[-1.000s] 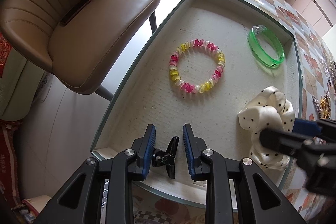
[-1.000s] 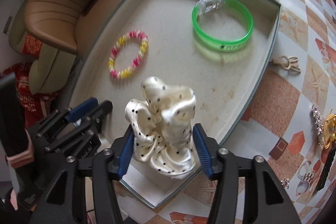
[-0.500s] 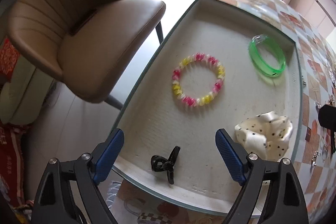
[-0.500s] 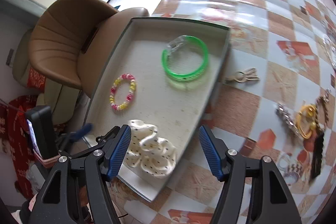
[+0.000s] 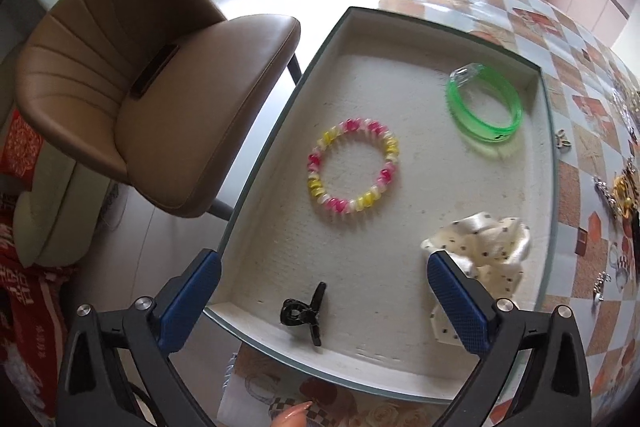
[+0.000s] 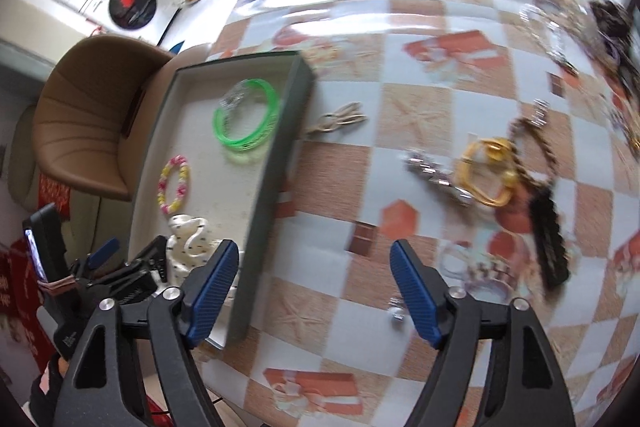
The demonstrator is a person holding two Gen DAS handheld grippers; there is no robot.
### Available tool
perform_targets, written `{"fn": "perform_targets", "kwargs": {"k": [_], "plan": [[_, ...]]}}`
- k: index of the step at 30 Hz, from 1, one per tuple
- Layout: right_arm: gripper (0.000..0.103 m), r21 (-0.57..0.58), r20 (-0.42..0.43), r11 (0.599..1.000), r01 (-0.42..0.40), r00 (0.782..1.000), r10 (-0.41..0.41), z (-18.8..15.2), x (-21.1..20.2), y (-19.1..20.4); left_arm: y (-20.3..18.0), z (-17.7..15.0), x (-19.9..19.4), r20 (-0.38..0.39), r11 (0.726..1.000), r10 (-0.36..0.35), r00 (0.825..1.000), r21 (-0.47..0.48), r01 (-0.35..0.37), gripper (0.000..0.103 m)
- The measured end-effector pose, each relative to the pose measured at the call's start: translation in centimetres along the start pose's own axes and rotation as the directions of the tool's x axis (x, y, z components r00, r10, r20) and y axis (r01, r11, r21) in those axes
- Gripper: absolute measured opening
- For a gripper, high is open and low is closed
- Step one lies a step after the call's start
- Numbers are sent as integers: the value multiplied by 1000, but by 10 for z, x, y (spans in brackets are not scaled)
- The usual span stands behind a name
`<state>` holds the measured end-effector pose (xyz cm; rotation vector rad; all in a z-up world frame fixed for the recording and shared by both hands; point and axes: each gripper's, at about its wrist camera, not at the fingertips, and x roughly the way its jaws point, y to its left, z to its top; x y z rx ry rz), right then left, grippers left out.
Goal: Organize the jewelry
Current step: 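Move both tools back over the remaining jewelry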
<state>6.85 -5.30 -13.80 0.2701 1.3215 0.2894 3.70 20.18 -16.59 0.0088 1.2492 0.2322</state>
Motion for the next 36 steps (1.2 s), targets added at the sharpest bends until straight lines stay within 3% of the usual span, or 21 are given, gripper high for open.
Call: {"fn": "perform_targets", "kwargs": {"k": [7, 14, 21, 26, 36], "plan": [[84, 91, 23, 995, 36, 999, -38, -10, -19, -46, -29, 13, -27, 50, 998, -28, 998, 54, 25, 103], [84, 153, 15, 985, 86, 996, -90, -21, -31, -89, -76, 27, -48, 64, 986, -127, 990, 117, 119, 103], [84, 181, 11, 972, 150, 988, -155, -26, -35, -123, -142, 27, -58, -4, 954, -251, 968, 168, 248, 103], [84, 163, -1, 965, 205, 978, -208, -27, -32, -141, -179, 26, -44, -68, 948, -284, 956, 129, 291, 103], [84, 111, -25, 961, 254, 967, -253, -28, -18, -161, -219, 28, 6, -173, 957, -275, 946, 49, 287, 103]]}}
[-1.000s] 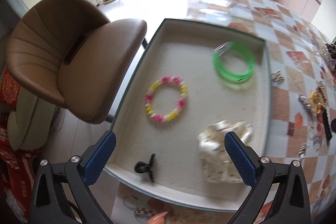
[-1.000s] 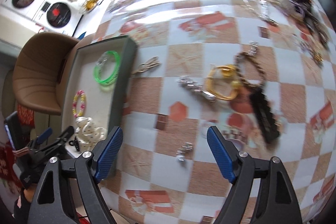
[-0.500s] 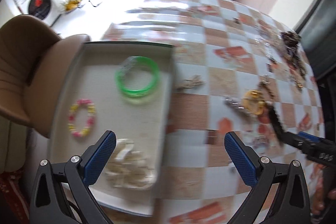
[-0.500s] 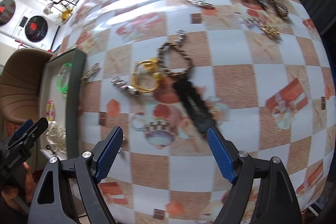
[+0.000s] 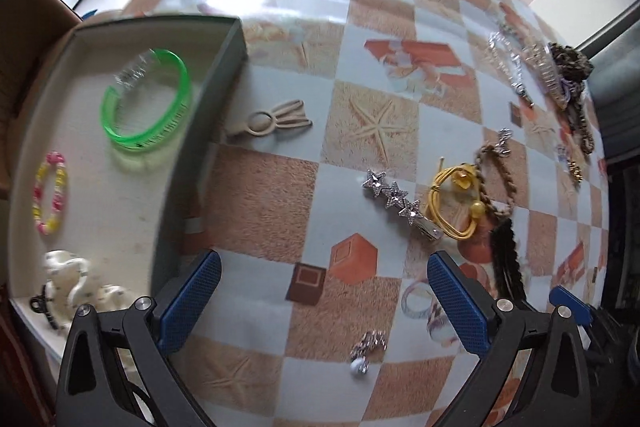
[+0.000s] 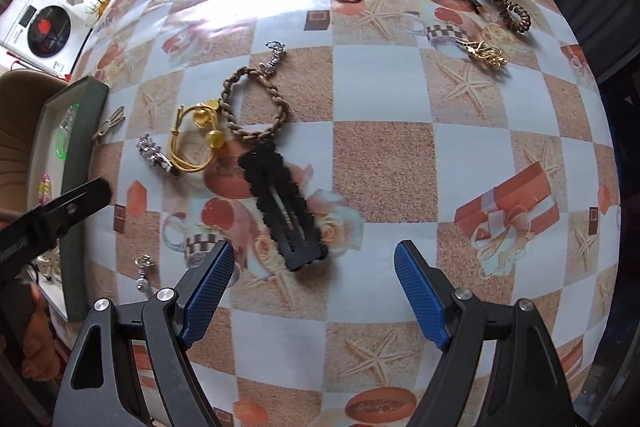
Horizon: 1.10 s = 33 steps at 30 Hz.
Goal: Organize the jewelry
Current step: 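Move both tools back over the remaining jewelry, then grasp the star hair clip with the left tool while the right tool grasps the black hair clip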
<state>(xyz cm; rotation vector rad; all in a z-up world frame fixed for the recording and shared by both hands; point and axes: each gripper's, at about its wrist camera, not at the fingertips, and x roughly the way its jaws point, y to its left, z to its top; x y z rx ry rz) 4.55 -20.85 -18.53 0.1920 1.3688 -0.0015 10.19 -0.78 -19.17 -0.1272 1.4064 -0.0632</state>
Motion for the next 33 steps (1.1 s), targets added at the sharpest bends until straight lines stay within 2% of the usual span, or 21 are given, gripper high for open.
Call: {"fn": "perform_targets", "kwargs": {"k": [7, 19, 24, 33], "plan": [[84, -62, -5, 998, 24, 1000, -25, -3, 9, 4, -21, 0, 17, -19, 999, 7, 1000, 52, -6, 103], [84, -112, 9, 992, 56, 998, -56, -1, 18, 4, -44, 20, 36, 0, 997, 55, 998, 54, -55, 103], [84, -139, 23, 987, 83, 997, -80, 1, 23, 11, -46, 28, 39, 12, 995, 73, 997, 63, -74, 103], [84, -138, 26, 987, 85, 996, -82, 9, 28, 22, -27, 24, 37, 19, 992, 98, 995, 73, -99, 103]]}}
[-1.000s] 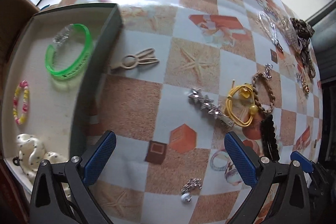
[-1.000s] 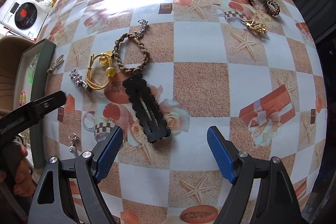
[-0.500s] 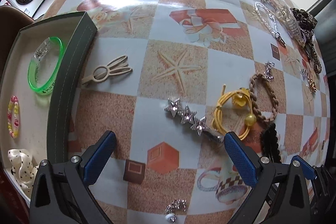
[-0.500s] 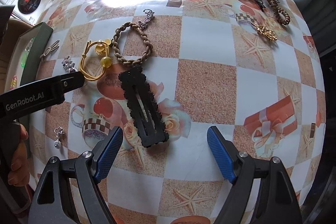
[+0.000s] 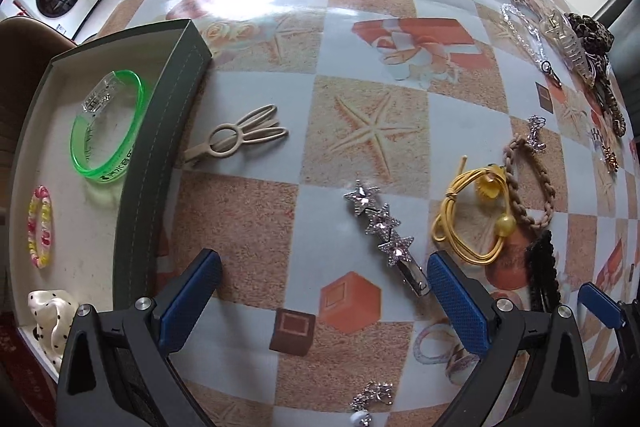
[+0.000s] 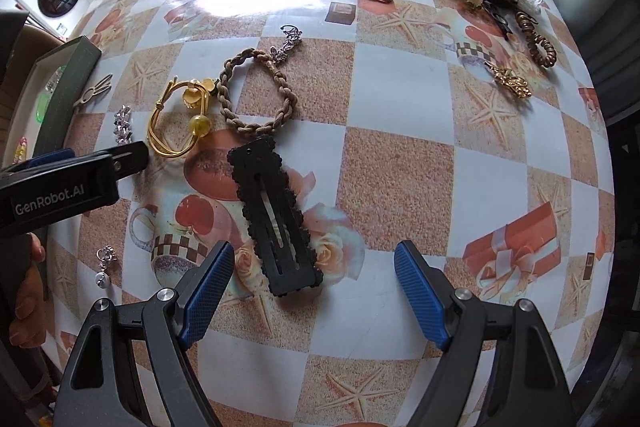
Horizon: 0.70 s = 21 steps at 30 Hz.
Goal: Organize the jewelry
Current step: 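Grasp the star hair clip with the left tool while the right tool grasps the black hair clip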
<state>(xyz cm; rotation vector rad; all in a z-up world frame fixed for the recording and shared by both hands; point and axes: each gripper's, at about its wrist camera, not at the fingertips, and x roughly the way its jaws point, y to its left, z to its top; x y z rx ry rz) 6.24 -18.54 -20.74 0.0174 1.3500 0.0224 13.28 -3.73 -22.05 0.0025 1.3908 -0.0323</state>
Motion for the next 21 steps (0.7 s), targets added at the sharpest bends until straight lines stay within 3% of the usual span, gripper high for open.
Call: {"fn": "perform_targets", "kwargs": {"k": [2, 7, 11, 13, 14, 15, 21], "plan": [[84, -5, 5, 1000, 8, 1000, -8, -3, -1, -1, 1, 1, -1, 2, 1000, -2, 1000, 2, 2, 102], [80, -40, 29, 998, 39, 999, -38, -5, -2, 8, -3, 1, -11, 33, 998, -17, 999, 54, 15, 74], [62, -73, 49, 997, 33, 998, -30, -3, -7, 21, -15, 4, -16, 46, 995, -36, 998, 99, 31, 49], [53, -85, 51, 996, 28, 998, -24, -3, -8, 27, -20, 5, -20, 47, 992, -51, 998, 114, 45, 30], [44, -89, 54, 996, 29, 998, -24, -3, -9, 30, -20, 6, -20, 45, 992, -61, 997, 117, 55, 26], [33, -92, 58, 995, 32, 998, -27, -2, -10, 33, -20, 6, -21, 41, 991, -71, 997, 117, 66, 26], [32, -39, 62, 999, -30, 998, 33, -1, -18, 30, -10, -2, -29, 43, 988, -126, 991, 92, 121, 26]]}}
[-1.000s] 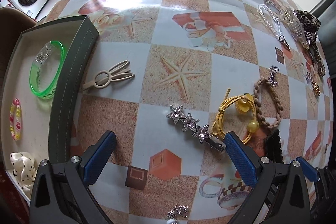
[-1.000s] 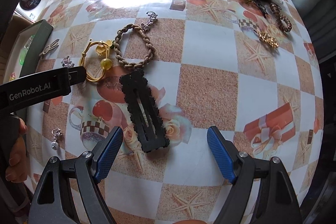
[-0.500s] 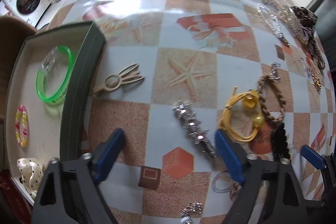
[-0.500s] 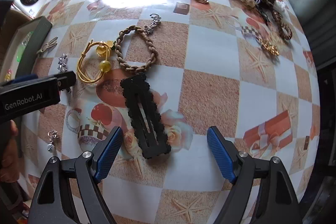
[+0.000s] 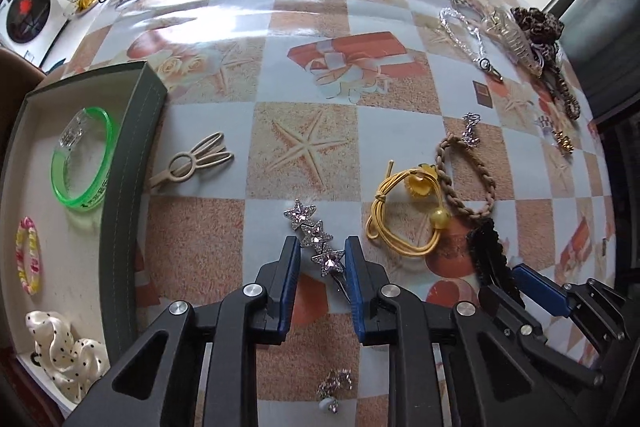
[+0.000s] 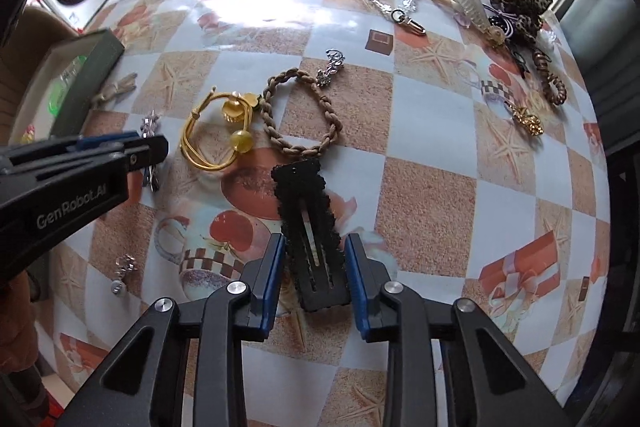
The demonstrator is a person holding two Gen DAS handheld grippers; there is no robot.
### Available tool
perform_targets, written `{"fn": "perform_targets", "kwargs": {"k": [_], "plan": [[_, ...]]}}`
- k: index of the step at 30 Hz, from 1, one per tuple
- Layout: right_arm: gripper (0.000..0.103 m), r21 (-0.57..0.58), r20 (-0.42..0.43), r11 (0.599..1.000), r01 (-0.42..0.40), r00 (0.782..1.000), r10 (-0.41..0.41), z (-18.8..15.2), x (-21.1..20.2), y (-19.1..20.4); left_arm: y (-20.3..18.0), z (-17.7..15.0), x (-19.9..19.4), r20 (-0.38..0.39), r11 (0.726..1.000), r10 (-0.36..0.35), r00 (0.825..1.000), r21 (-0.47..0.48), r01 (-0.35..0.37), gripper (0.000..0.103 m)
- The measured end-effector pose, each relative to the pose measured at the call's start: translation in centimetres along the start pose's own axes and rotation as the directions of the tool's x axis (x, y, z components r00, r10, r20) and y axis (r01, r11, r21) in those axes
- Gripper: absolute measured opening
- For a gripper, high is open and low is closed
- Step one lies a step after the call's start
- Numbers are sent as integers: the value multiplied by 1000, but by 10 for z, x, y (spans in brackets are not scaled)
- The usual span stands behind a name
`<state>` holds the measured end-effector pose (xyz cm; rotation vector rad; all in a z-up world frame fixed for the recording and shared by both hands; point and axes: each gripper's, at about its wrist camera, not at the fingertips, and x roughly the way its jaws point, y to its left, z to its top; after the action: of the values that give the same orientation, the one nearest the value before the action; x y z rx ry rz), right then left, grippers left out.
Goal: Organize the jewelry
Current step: 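Grasp the star hair clip with the left tool while the right tool grasps the black hair clip, then carry the star clip and black hair clip into the grey tray and open both tools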
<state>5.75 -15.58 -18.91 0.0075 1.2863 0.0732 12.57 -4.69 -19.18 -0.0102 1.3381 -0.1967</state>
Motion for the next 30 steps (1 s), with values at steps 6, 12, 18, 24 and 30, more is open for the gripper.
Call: {"fn": "perform_targets", "kwargs": {"k": [6, 12, 18, 24, 30], "plan": [[32, 110, 1, 989, -102, 995, 102, -1, -14, -21, 9, -22, -20, 32, 1000, -21, 999, 6, 21, 26], [32, 180, 7, 971, -159, 987, 160, 1, -26, -37, 19, -31, -49, 74, 1000, -28, 997, 4, 28, 26], [33, 173, 14, 969, -176, 984, 177, 7, -38, -28, 36, -32, -73, 120, 999, -35, 992, -24, 38, 26], [33, 140, 34, 966, -215, 977, 212, 22, -51, -4, 67, -33, -98, 169, 997, -19, 985, -70, 31, 26], [33, 66, 57, 963, -262, 964, 259, 47, -59, 41, 112, -38, -120, 214, 990, 19, 977, -142, 12, 26]]}}
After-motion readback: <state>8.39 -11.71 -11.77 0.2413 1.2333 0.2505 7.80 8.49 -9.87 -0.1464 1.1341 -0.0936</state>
